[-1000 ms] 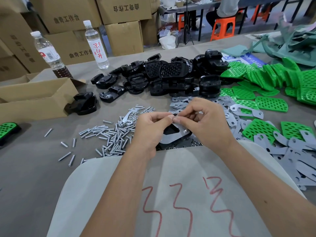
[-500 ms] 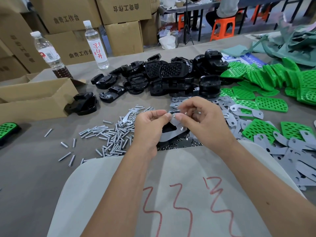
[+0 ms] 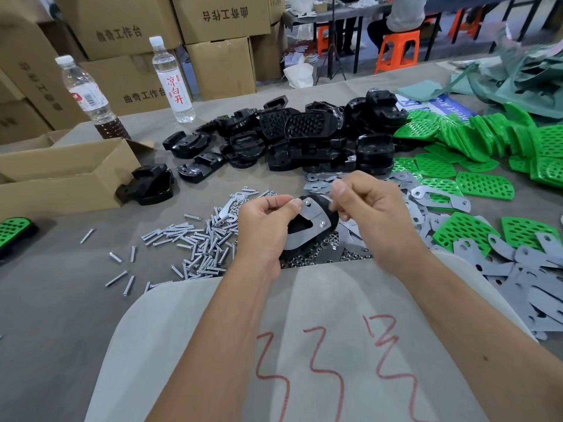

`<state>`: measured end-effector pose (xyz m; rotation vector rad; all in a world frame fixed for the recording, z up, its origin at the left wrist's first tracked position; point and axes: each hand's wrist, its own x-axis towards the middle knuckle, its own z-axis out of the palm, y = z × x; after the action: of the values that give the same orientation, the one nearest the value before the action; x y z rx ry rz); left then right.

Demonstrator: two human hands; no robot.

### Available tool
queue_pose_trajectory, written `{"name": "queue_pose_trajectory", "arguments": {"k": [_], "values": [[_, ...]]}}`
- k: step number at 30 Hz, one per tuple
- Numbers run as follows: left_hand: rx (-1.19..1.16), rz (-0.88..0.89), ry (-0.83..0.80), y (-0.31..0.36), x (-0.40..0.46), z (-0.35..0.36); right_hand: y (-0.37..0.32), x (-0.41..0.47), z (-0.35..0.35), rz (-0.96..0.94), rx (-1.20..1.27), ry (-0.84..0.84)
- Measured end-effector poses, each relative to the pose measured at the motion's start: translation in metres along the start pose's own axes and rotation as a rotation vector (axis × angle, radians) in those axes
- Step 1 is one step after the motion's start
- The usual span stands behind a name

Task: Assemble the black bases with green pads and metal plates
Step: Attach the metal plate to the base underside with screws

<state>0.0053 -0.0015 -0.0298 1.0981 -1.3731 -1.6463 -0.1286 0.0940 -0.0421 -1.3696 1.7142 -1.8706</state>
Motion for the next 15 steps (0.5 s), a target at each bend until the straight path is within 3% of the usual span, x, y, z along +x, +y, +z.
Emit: {"name": "queue_pose_trajectory", "arguments": {"k": [7,15], "values": [[0.254,0.258,0.043,0.0,-0.002,-0.002,0.001,0.0,0.011,-0.2,-0.484,-0.214],[0.179,0.253,0.031,0.006,-0.009,-0.002,-0.006,-0.001,0.016,-0.287,-0.562,-0.236]]}}
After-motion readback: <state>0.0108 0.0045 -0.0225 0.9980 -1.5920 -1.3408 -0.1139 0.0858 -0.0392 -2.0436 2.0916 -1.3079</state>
